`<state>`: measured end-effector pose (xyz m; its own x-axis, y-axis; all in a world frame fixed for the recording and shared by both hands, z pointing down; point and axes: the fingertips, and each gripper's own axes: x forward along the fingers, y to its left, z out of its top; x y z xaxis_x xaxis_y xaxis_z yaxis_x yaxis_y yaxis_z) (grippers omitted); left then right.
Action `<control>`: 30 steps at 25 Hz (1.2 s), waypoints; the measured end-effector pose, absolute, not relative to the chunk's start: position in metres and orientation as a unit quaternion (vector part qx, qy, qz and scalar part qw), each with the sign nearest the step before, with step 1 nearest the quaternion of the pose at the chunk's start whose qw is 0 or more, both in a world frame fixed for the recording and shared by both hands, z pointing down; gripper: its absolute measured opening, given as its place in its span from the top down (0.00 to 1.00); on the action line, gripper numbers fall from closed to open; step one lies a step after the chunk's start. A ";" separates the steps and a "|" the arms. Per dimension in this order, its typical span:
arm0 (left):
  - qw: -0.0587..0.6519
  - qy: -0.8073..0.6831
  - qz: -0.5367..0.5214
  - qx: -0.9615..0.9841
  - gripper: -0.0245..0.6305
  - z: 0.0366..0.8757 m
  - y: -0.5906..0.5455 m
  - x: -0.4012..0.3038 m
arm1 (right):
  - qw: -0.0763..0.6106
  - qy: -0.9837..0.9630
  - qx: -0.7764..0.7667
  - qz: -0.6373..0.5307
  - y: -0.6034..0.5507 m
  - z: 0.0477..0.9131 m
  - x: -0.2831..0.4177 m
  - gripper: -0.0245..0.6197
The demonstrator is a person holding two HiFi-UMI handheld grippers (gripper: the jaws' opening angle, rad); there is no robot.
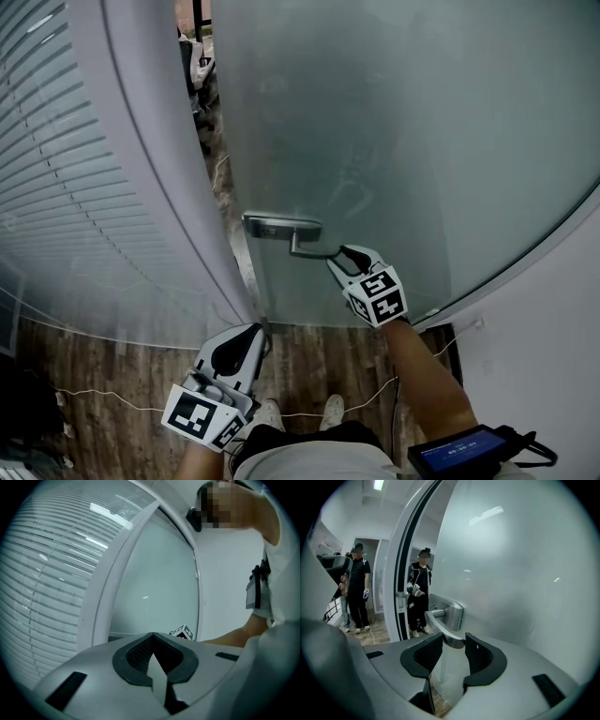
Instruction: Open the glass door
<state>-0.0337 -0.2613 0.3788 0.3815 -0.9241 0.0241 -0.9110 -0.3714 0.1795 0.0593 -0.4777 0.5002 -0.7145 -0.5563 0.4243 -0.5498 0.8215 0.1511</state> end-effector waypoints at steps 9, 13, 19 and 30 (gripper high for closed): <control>0.078 -0.556 -0.043 0.826 0.96 0.379 -0.259 -0.035 | 0.230 -0.928 0.295 -0.008 -0.477 0.501 0.059 0.73; 0.077 -0.558 -0.042 0.825 0.96 0.376 -0.257 -0.035 | 0.227 -0.924 0.307 -0.008 -0.484 0.500 0.058 0.73; 0.076 -0.562 -0.040 0.823 0.96 0.379 -0.250 -0.032 | 0.226 -0.919 0.324 -0.002 -0.499 0.500 0.057 0.73; 0.083 -0.579 -0.038 0.810 0.96 0.387 -0.264 -0.045 | 0.231 -0.910 0.345 0.016 -0.564 0.508 0.041 0.73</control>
